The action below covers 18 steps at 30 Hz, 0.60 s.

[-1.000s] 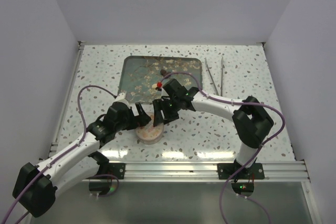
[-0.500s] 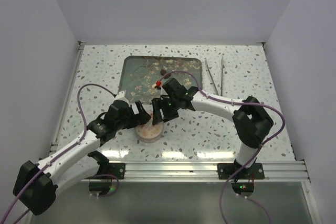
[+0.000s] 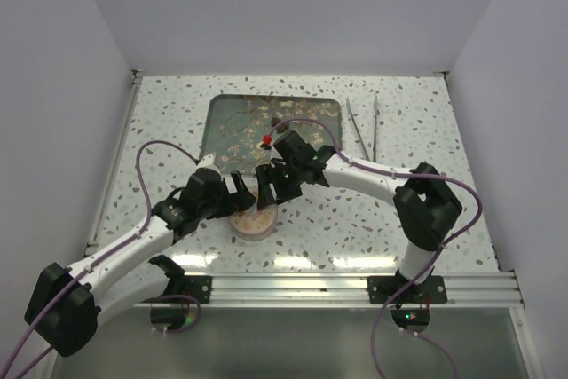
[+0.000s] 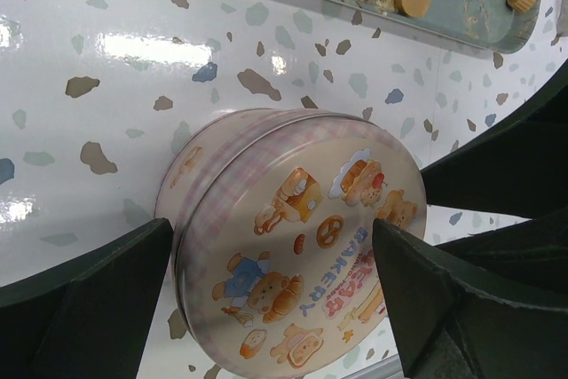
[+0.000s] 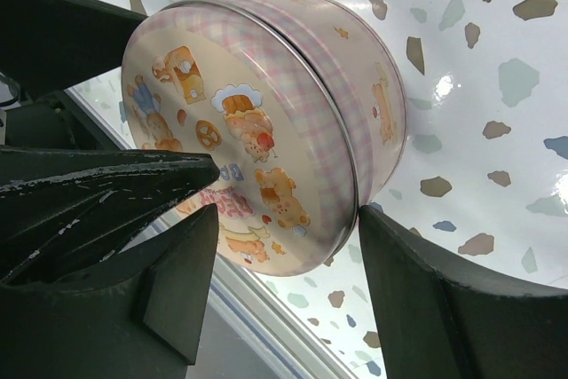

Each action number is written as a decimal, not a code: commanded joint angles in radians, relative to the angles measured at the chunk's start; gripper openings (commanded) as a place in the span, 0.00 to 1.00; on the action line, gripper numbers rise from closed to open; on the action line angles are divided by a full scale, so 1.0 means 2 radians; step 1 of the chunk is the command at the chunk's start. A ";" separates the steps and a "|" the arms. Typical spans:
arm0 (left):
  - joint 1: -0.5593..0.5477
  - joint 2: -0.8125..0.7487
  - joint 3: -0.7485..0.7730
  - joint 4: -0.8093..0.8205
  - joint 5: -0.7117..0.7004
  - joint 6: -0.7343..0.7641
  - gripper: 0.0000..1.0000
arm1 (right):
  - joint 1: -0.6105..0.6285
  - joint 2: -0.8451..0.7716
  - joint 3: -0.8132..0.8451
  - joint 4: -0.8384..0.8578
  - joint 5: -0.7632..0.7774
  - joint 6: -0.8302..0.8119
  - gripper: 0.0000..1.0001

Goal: Pack the chocolate

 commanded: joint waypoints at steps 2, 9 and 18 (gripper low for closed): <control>0.000 -0.004 0.024 0.019 -0.004 -0.015 1.00 | 0.000 -0.004 0.018 0.011 0.015 -0.012 0.69; 0.000 -0.009 0.026 -0.005 -0.024 -0.023 1.00 | -0.005 -0.008 0.015 0.010 0.018 -0.012 0.72; 0.000 -0.009 0.030 -0.036 -0.039 -0.022 1.00 | -0.009 -0.011 0.011 0.010 0.020 -0.013 0.74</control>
